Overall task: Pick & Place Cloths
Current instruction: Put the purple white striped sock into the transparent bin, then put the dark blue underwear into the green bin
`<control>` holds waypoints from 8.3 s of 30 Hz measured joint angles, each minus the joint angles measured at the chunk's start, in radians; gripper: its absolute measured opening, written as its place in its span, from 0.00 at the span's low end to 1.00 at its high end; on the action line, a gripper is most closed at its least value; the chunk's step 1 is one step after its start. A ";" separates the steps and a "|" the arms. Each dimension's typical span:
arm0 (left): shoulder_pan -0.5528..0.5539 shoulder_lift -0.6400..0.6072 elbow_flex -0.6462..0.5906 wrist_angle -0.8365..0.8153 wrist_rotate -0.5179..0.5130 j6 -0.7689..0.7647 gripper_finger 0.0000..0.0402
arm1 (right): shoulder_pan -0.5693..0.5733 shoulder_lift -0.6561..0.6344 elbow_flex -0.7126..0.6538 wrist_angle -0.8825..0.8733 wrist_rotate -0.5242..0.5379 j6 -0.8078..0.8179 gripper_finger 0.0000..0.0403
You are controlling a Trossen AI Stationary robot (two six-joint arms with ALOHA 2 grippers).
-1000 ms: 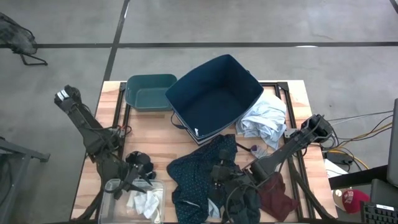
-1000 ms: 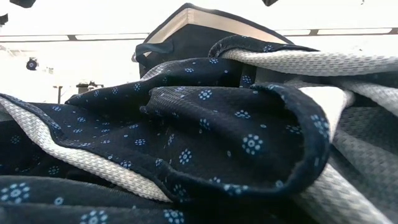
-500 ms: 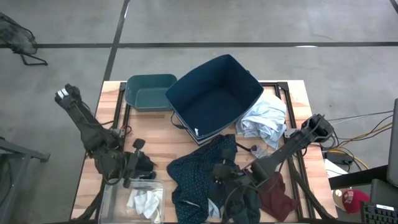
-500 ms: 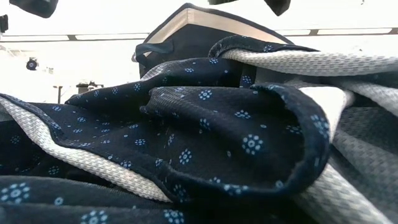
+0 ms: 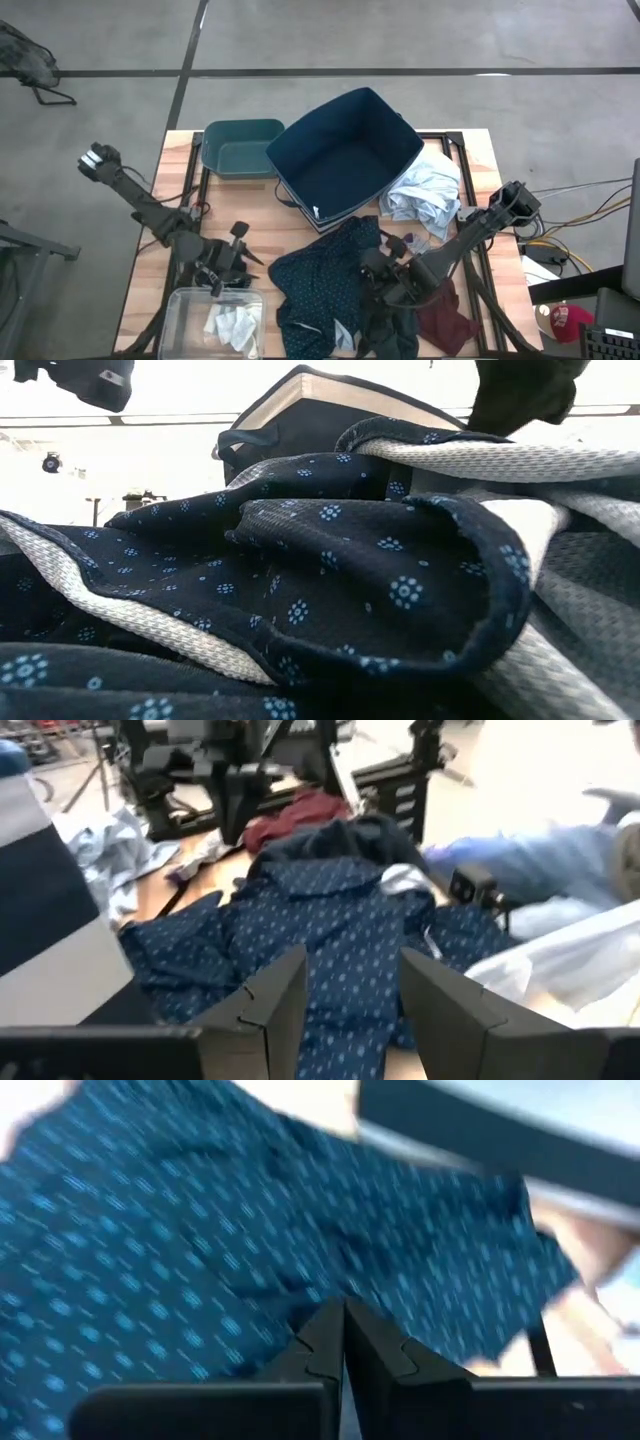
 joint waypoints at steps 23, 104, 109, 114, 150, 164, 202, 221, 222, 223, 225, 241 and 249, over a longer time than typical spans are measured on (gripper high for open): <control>0.068 0.009 -0.053 0.158 0.109 -0.017 0.41 | 0.000 0.009 -0.156 -0.425 -0.387 0.561 0.21; 0.068 0.171 -0.052 0.531 0.093 0.024 0.52 | 0.017 0.009 0.167 0.702 0.239 -0.792 0.03; 0.071 0.257 -0.052 0.703 -0.017 0.040 0.67 | 0.017 0.009 0.152 0.742 0.238 -0.803 0.03; 0.080 0.329 -0.022 0.796 -0.015 0.043 0.76 | 0.017 0.009 0.146 0.762 0.236 -0.816 0.02; 0.105 0.550 0.186 0.758 0.057 0.089 0.32 | -0.001 0.067 0.135 0.906 0.185 -0.898 0.03; 0.100 0.451 0.212 0.563 0.125 0.056 0.03 | 0.003 0.067 0.116 0.901 0.139 -0.856 0.05; -0.049 -0.017 0.029 -0.095 0.699 -0.520 0.12 | 0.019 0.067 0.034 0.861 0.133 -0.766 0.44; -0.073 0.006 0.028 -0.089 0.652 -0.464 0.38 | 0.014 0.067 0.016 0.863 0.141 -0.766 0.29; -0.072 -0.001 0.035 -0.088 0.640 -0.452 0.38 | 0.014 0.067 0.016 0.863 0.141 -0.766 0.28; -0.072 -0.007 0.042 -0.086 0.631 -0.439 0.38 | 0.014 0.067 0.016 0.863 0.141 -0.766 0.28; -0.066 -0.019 0.058 -0.092 0.598 -0.398 0.38 | 0.014 0.067 0.016 0.863 0.141 -0.766 0.26; -0.006 -0.047 0.295 -0.828 0.096 -0.461 0.38 | 0.014 0.067 0.004 0.863 0.141 -0.759 0.16; -0.006 -0.052 0.326 -1.172 0.096 -0.700 0.38 | 0.014 0.067 -0.008 0.863 0.141 -0.721 0.20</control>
